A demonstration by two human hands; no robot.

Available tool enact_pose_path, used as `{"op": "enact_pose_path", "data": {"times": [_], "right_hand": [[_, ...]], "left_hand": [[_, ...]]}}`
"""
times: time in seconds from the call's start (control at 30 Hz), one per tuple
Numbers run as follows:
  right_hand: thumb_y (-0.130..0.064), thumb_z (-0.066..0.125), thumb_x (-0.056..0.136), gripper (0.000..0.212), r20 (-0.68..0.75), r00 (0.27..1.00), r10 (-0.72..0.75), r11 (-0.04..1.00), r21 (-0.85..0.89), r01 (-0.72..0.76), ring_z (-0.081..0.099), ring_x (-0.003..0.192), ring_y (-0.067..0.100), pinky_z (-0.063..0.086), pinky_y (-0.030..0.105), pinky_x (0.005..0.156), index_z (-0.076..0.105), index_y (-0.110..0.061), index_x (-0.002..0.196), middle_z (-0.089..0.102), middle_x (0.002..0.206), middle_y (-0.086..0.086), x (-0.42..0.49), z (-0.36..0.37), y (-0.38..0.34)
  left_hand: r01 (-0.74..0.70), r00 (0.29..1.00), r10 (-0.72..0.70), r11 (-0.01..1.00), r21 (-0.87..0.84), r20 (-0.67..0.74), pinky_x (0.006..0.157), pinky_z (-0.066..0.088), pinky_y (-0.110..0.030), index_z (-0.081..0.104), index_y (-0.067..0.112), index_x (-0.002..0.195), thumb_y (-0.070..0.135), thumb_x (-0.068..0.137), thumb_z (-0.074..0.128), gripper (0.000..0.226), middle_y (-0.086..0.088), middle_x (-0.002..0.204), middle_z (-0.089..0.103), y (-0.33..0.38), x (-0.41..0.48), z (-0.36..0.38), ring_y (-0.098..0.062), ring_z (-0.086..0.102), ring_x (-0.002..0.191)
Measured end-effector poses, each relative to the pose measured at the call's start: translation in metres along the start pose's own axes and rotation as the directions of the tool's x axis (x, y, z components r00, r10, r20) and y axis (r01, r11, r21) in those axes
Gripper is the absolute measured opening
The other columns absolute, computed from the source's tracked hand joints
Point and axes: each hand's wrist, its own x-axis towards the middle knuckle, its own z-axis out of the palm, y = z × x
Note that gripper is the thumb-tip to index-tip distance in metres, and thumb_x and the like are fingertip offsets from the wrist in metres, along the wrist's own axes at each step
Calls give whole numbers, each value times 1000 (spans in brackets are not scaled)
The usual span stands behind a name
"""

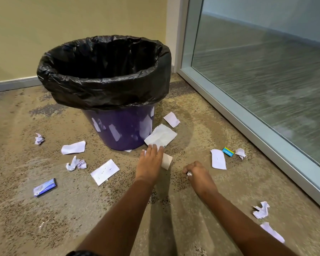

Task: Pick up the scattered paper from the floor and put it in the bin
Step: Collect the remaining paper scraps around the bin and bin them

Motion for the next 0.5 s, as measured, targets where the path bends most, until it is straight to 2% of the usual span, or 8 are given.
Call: {"op": "enact_pose_path", "data": {"times": [0.07,0.17,0.23,0.37,0.43,0.5], "right_hand": [[2,49,87,29,-39,999,-16,1000,24,17,51,110,29,42,30,87,63,-12,109,50,119,12,4,3,-3],[-3,52,89,37,-69,997,-46,993,-109,38,45,121,29,42,33,99,58,-16,124,48,132,12,8,8,-7],[-3,49,91,41,-74,997,-33,989,-148,22,44,121,28,40,32,99,54,-19,128,49,133,11,8,9,-7],[0,47,90,41,-72,997,-31,995,-100,24,43,121,26,38,31,96,54,-18,127,53,130,10,8,10,-7],[3,49,88,45,-89,996,-10,998,-64,5,42,122,24,39,29,95,55,-18,127,53,132,9,8,10,-7],[1,47,90,41,-85,996,-14,999,-51,10,43,121,25,38,29,95,56,-17,125,54,131,10,8,10,-7]], "left_hand": [[10,1000,-11,1000,-6,-12,121,16,-41,3,10,150,3,96,42,67,-18,158,7,1,8,1,-30,8,148],[-15,1000,15,1000,14,-12,120,19,-43,15,12,147,1,95,43,60,-22,158,4,2,20,0,-34,6,148],[-50,999,50,998,38,21,119,18,-45,24,16,143,2,95,42,53,-24,157,1,4,28,0,-36,4,148],[-118,987,106,988,101,122,119,11,-52,33,19,140,8,96,44,47,-26,157,-3,5,41,0,-40,-2,147],[-103,984,85,988,113,155,117,20,-50,31,17,142,8,95,47,51,-25,156,2,4,44,-2,-40,7,146],[-71,989,57,992,101,139,109,35,-45,32,13,143,4,94,45,52,-24,154,16,4,44,-4,-36,28,140]]}}
